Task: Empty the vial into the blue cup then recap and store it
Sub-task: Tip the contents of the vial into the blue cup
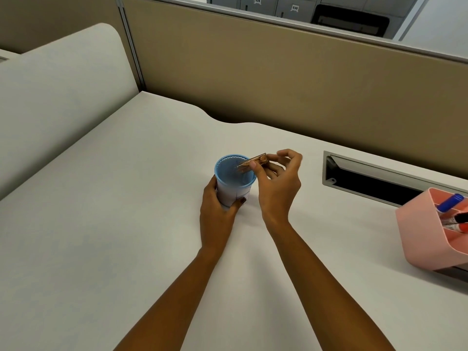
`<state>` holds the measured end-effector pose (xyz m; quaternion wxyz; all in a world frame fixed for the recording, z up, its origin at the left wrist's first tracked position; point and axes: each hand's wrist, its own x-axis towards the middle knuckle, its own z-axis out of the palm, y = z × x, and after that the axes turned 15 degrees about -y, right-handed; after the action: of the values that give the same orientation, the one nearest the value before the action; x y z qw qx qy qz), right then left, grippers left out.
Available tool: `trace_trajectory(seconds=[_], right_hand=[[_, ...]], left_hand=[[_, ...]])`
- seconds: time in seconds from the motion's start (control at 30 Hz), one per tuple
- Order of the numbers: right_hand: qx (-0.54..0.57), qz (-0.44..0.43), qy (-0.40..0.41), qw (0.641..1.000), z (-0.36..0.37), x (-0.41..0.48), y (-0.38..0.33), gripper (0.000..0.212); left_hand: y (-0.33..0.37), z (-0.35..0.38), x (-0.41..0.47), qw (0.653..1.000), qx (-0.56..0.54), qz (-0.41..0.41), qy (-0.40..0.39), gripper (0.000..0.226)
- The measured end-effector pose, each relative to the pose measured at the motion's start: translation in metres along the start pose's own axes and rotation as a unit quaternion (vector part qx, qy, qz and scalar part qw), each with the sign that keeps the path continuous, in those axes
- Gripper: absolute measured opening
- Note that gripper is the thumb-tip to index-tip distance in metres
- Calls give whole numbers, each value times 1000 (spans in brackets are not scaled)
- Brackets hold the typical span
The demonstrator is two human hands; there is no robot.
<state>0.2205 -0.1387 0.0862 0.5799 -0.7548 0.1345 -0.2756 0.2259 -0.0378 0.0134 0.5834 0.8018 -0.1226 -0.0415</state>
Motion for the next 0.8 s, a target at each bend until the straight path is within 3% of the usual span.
trace_trajectory(seconds=[0.17,0.27,0.37,0.7,0.8], right_hand=[[-1,11,4,1000,0,1,4,40],[24,14,19,999,-1,-1,4,48],[5,13,15,1000,-2,-1,6,37],[21,6,38,999,-3,-1,3,49],[1,0,29,1000,-2,-1,4,38]], left_hand=[[-1,0,0,1000,4,-1,1,70],[-2,0,1,1000,3,3,1,69],[-2,0,1,1000,6,3,3,69],[-3,-1,1,1000,0,5,6,69],[-2,0,0,1000,1,7,6,70]])
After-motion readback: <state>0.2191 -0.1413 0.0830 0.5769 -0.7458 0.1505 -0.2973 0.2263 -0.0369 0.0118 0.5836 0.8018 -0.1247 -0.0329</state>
